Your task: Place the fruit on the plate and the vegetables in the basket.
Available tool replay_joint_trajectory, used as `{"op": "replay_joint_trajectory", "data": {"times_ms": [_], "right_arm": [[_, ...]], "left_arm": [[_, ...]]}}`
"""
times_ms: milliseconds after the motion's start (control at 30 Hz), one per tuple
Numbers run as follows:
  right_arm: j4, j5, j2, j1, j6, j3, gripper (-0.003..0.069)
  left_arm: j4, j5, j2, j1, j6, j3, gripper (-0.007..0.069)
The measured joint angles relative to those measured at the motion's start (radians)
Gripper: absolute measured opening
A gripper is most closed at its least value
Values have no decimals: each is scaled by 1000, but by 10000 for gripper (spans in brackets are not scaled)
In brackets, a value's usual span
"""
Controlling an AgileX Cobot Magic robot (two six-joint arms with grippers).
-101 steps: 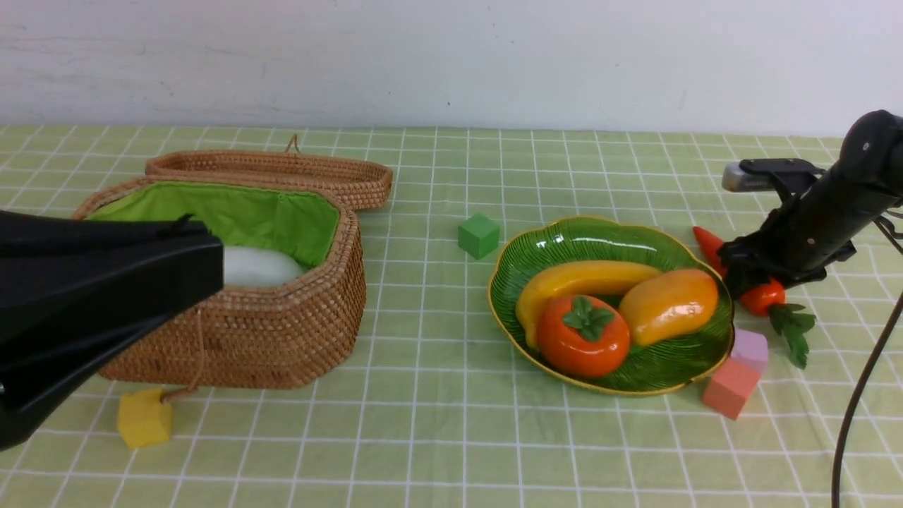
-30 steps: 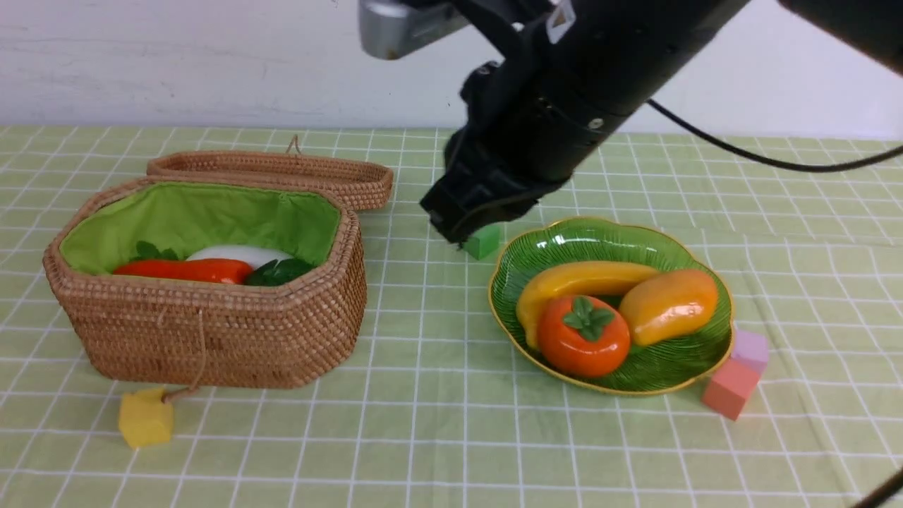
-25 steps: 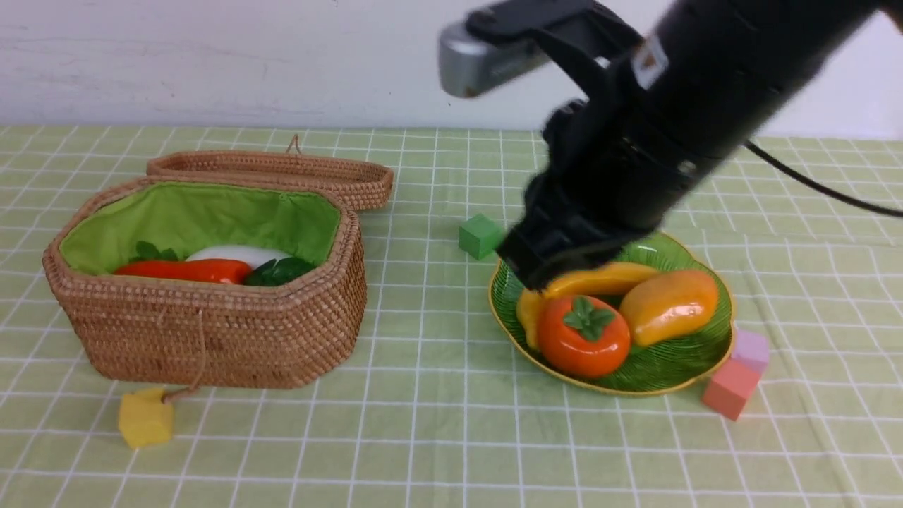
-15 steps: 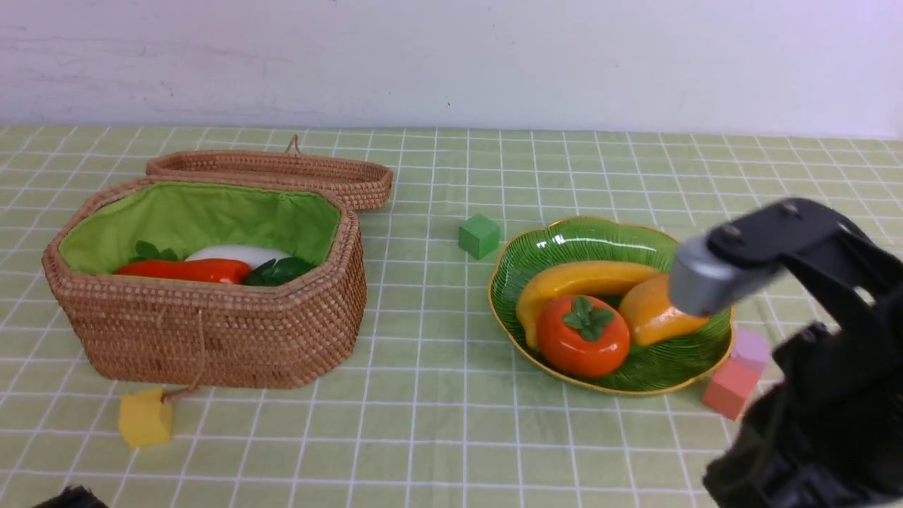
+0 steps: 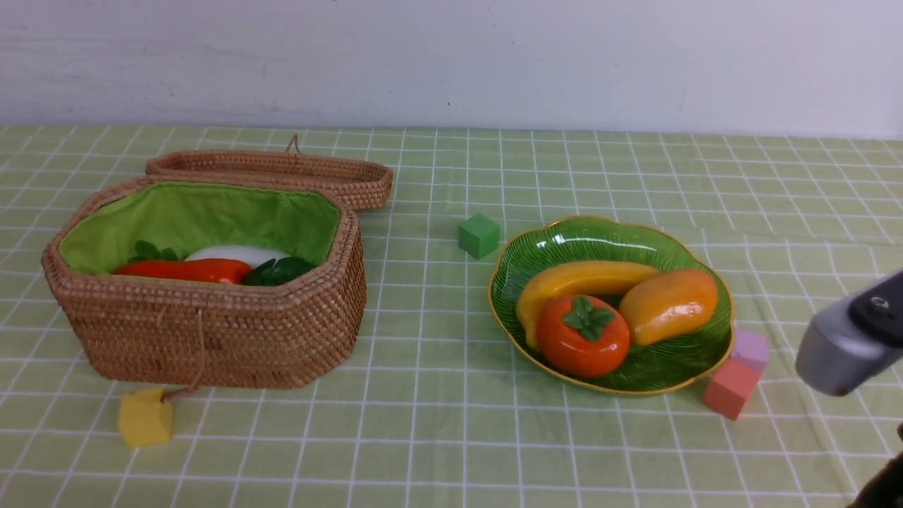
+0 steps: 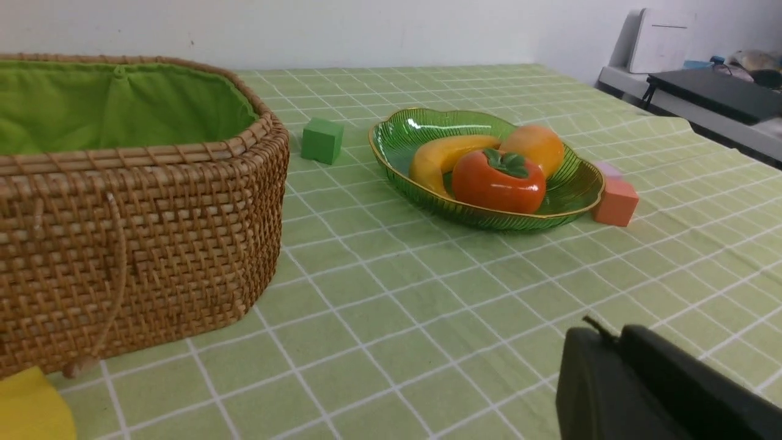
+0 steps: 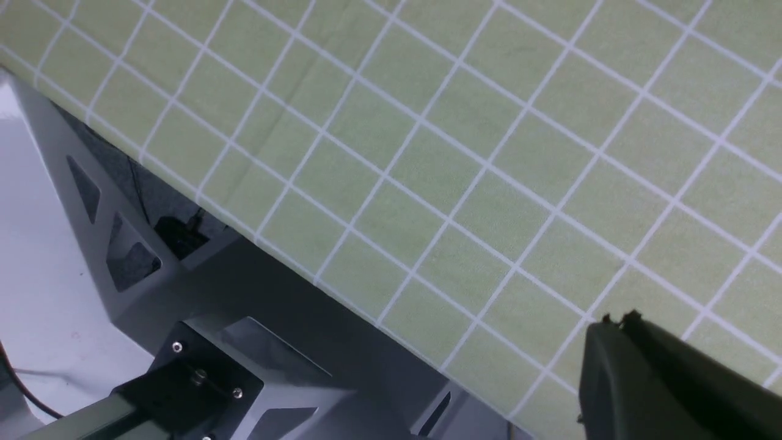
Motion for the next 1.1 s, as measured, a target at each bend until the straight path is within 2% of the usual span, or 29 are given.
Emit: {"op": "replay_joint_trajectory", "data": {"times_ms": [67, 200, 233, 267, 300, 333, 367, 467, 567, 733, 900, 1100], "right_arm": [[-15, 0, -17, -20, -11, 2, 6], [-29, -36, -117, -127, -86, 63, 0], [-30, -149, -227, -231, -143, 167, -8], [-30, -166, -227, -231, -149, 167, -9], [-29, -357, -355, -338, -194, 308, -16], [-28, -357, -355, -349, -197, 308, -17], [-26, -488, -449, -408, -214, 419, -19], [-46, -686, -663, -526, -230, 665, -20], [-76, -779, -828, -571, -230, 830, -20], [-97, -813, -961, -591, -203, 993, -20], [-100, -828, -969, -597, -121, 1000, -19], [-100, -828, -969, -597, -104, 1001, -17]], "left_arm": [[0, 4, 0, 0, 0, 0, 41], [0, 7, 0, 0, 0, 0, 48], [0, 9, 0, 0, 0, 0, 48], [0, 11, 0, 0, 0, 0, 49], [0, 16, 0, 0, 0, 0, 50], [0, 16, 0, 0, 0, 0, 50], [0, 18, 0, 0, 0, 0, 51], [0, 20, 0, 0, 0, 0, 55], [0, 21, 0, 0, 0, 0, 57], [0, 22, 0, 0, 0, 0, 62], [0, 25, 0, 0, 0, 0, 71], [0, 25, 0, 0, 0, 0, 75]]}}
